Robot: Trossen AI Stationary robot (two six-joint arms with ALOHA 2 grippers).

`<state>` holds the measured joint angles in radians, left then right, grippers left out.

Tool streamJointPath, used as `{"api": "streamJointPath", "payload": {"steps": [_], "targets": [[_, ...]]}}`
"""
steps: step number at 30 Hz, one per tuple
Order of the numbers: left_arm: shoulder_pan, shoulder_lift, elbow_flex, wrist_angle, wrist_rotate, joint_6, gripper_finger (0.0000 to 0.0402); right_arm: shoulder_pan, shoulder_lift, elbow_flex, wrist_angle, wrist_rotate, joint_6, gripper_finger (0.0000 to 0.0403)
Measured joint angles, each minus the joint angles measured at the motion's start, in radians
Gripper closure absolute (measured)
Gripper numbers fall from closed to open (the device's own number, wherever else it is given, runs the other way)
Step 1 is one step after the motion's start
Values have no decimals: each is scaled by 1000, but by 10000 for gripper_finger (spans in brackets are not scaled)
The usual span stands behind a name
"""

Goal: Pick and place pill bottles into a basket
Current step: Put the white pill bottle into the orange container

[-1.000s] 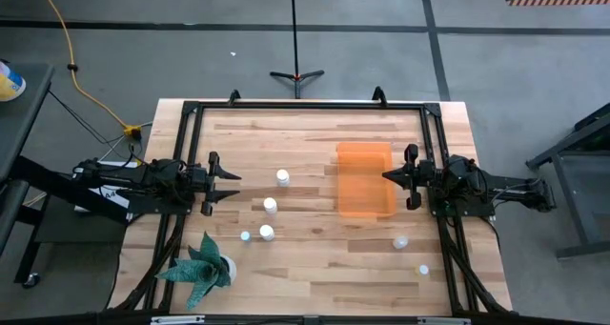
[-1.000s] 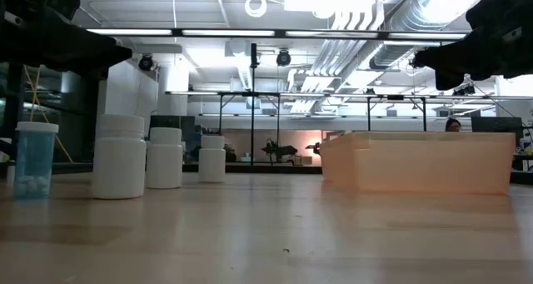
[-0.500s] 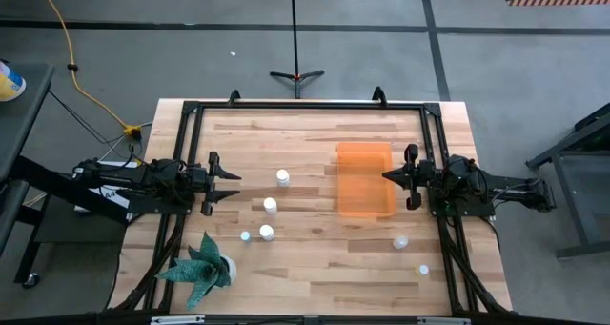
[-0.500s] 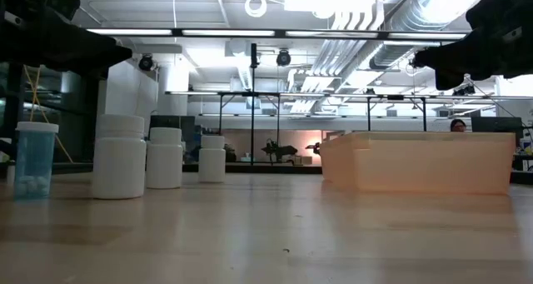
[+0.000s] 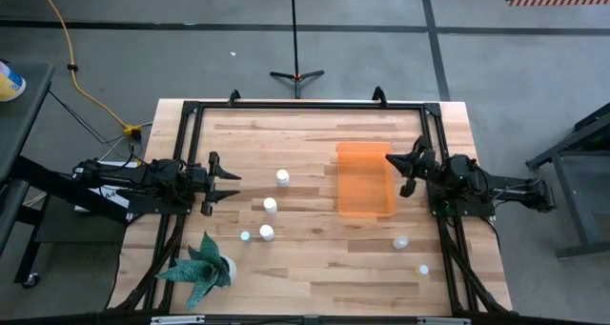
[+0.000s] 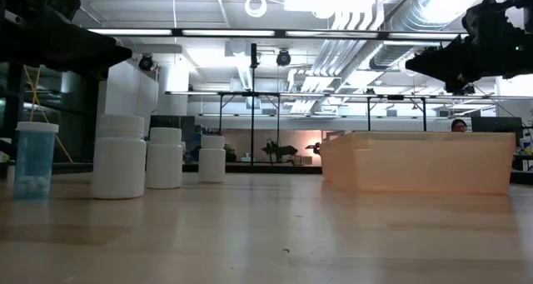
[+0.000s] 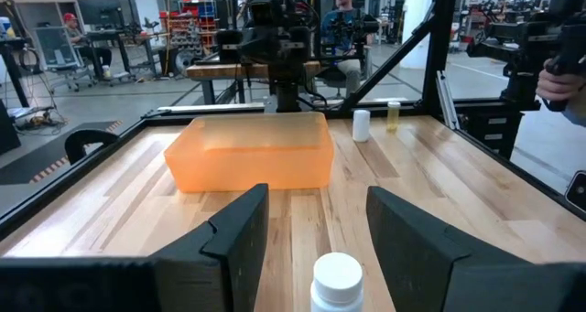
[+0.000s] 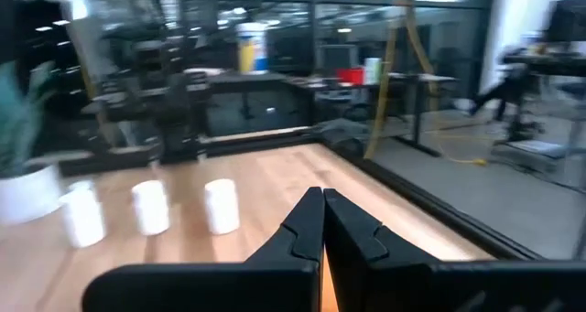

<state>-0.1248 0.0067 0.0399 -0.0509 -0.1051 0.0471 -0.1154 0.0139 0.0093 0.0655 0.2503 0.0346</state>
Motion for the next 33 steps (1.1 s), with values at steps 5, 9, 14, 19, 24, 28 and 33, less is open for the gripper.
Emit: {"api": "streamJointPath", "payload": {"steps": [5, 9, 14, 19, 24, 28, 33], "targets": [[0, 0, 0, 0, -4, 0, 181, 0, 0, 0, 17, 10, 0, 402], [0, 0, 0, 0, -2, 0, 181, 0, 0, 0, 26, 10, 0, 402], [0, 0, 0, 0, 10, -1, 181, 0, 0, 0, 63, 8, 53, 402], [0, 0, 0, 0, 9, -1, 181, 0, 0, 0, 73, -28, 137, 402], [0, 0, 0, 0, 2, -1, 181, 0, 0, 0, 167, -129, 107, 393], [0, 0, 0, 5, -10, -1, 181, 0, 2, 0, 337, -381, 66, 346], [0, 0, 0, 51, -37, -1, 181, 36, 48, 21, 469, -520, 58, 254]]}}
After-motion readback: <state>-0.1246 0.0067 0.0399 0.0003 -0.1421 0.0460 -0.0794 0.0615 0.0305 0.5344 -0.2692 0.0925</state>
